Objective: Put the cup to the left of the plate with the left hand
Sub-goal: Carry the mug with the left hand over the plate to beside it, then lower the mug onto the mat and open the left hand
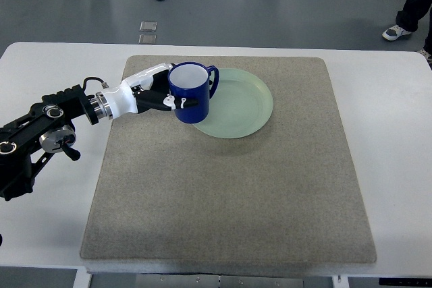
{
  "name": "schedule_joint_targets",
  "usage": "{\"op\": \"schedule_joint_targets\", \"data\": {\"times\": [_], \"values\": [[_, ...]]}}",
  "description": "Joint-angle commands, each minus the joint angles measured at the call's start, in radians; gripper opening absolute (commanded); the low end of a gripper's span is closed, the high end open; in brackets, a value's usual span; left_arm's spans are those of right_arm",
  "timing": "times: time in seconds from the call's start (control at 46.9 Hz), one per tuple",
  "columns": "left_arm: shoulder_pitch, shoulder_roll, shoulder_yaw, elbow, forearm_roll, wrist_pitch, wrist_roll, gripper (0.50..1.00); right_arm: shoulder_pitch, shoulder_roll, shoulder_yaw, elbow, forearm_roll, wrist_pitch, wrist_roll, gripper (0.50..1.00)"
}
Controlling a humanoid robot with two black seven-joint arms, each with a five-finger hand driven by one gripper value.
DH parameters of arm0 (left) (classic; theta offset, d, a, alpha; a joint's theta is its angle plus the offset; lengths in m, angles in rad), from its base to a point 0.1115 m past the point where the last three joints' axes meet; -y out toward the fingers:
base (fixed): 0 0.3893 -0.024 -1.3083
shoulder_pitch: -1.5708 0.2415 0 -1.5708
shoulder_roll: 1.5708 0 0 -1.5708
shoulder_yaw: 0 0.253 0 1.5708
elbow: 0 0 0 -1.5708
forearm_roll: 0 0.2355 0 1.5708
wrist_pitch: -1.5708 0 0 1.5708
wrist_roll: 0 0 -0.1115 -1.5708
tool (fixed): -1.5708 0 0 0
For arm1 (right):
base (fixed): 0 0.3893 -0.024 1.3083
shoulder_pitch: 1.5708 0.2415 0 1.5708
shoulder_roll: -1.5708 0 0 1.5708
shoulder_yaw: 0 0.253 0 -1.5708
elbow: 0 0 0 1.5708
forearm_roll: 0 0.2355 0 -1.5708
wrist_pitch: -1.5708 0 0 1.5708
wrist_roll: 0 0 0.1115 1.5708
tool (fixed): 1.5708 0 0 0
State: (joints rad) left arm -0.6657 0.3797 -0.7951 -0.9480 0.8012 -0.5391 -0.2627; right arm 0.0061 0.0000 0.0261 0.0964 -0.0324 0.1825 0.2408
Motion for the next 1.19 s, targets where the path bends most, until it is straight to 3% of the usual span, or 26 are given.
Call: {"op": "schedule_joint_targets", "data": {"times": [0.0, 0.512, 1.174], "values": [[0.0, 0.007, -0.015, 0.021, -0.002, 0.034, -0.003, 0.683, 0.0, 0.0, 0.0, -0.001, 0.0, 0.0, 0.0, 0.932], [0.002, 0.007, -0.038, 0.084, 0.001, 0.249, -0.044, 0.688, 0.0, 0.0, 0.0, 0.0, 0.0, 0.0, 0.0, 0.932], [0.054, -0.007, -0.018, 0.169, 0.018, 0.3, -0.224, 0.69, 0.0, 0.0, 0.0, 0.0, 0.0, 0.0, 0.0, 0.932]]}}
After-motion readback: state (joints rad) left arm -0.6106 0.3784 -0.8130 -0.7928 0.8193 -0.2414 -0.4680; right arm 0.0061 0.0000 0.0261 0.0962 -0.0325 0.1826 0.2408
